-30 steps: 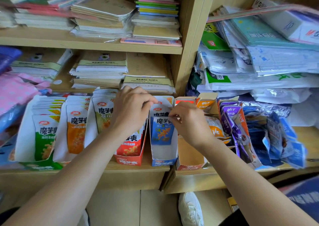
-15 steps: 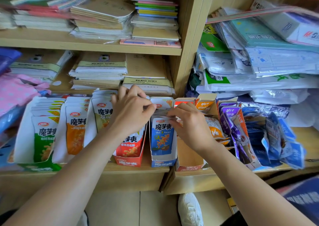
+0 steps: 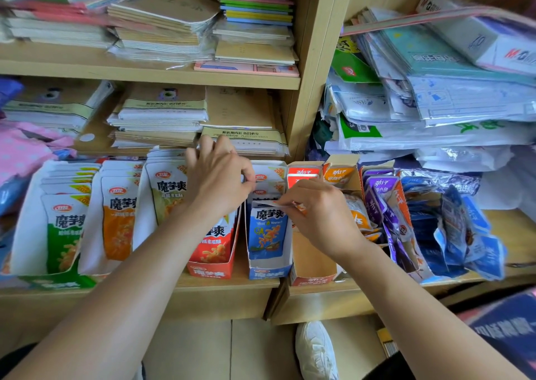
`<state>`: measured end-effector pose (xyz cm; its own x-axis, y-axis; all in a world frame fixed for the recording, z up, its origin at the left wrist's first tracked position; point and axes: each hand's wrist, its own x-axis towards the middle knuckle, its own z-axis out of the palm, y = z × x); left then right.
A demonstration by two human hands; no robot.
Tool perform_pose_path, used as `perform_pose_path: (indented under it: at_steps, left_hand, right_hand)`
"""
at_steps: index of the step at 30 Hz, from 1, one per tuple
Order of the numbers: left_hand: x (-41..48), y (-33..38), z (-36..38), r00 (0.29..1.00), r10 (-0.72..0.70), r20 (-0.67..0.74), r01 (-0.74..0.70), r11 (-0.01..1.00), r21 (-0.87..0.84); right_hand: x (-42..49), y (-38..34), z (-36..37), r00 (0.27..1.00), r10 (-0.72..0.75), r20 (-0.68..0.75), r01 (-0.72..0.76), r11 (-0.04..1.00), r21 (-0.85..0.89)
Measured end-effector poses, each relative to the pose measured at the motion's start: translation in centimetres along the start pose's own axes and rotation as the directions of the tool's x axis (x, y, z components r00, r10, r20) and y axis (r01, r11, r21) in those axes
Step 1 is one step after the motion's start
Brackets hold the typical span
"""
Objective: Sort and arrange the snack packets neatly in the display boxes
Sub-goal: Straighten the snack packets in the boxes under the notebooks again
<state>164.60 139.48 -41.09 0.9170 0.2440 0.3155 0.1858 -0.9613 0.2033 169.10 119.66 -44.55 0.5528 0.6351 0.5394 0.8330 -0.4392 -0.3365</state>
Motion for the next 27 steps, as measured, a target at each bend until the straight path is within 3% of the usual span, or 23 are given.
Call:
perform_pose_path:
  at_steps: [4, 9, 13, 22, 27]
  left_hand:
    - [-0.2, -0.1, 0.2, 0.994, 0.072, -0.077, -0.071, 0.997, 0.009]
    - [0.0, -0.8, -0.1, 0.963, 0.058, -0.265, -0.081, 0.994, -0.077]
    - [-0.2, -1.0, 0.1, 0.974, 0.114, -0.194, -0.135, 0.986, -0.098]
    - [0.3, -1.2, 0.4, 1.0, -0.017, -0.018, 0.013, 0.983, -0.185]
    - [0.4, -1.1, 0.2, 0.998, -0.058, 0.035, 0.065, 0.973, -0.22]
  right_hand:
    - [-0.1, -0.2, -0.5, 1.0, -0.016, 0.016, 0.016, 1.0, 0.026]
    - [-0.1, -0.5, -0.5, 1.0, 0.005, 0.01, -0.005, 1.0, 0.011]
    - [0.3, -0.5, 0.4, 0.993, 0.111, -0.039, -0.112, 0.994, -0.011]
    - [1.6, -0.8, 1.6, 0.973, 0.183, -0.138, -0.187, 0.982, -0.018]
    - [1.4, -0.5, 1.9, 0.969, 0.238, -0.06, -0.24, 0.97, -0.037]
